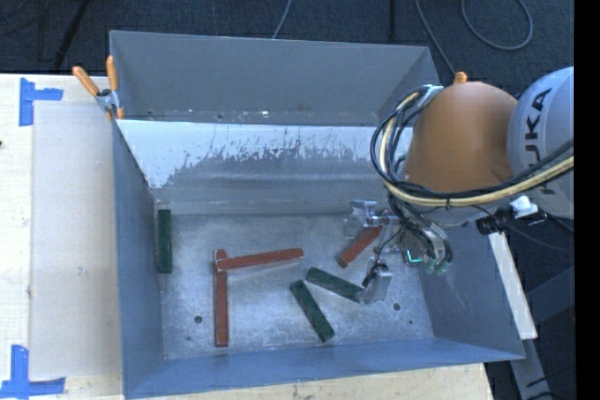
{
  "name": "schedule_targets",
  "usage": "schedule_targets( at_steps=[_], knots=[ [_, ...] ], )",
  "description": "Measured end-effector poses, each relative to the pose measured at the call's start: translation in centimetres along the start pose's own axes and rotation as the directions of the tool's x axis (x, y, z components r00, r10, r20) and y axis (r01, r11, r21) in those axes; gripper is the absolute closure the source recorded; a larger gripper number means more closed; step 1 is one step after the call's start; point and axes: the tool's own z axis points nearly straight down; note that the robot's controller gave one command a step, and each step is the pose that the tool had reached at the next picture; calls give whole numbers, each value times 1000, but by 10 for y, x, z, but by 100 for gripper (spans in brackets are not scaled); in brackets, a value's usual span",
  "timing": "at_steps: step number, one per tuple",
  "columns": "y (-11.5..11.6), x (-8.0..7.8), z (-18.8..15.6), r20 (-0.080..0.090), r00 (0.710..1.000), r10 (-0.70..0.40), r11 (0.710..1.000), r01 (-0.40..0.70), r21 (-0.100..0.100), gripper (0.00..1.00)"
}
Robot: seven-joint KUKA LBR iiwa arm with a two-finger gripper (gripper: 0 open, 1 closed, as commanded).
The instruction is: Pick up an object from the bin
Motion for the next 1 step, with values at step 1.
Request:
schedule_targets(
  at_steps=[1],
  knots=[
    [41,-9,120,0,930,369,930,-369,-1,0]
  ],
)
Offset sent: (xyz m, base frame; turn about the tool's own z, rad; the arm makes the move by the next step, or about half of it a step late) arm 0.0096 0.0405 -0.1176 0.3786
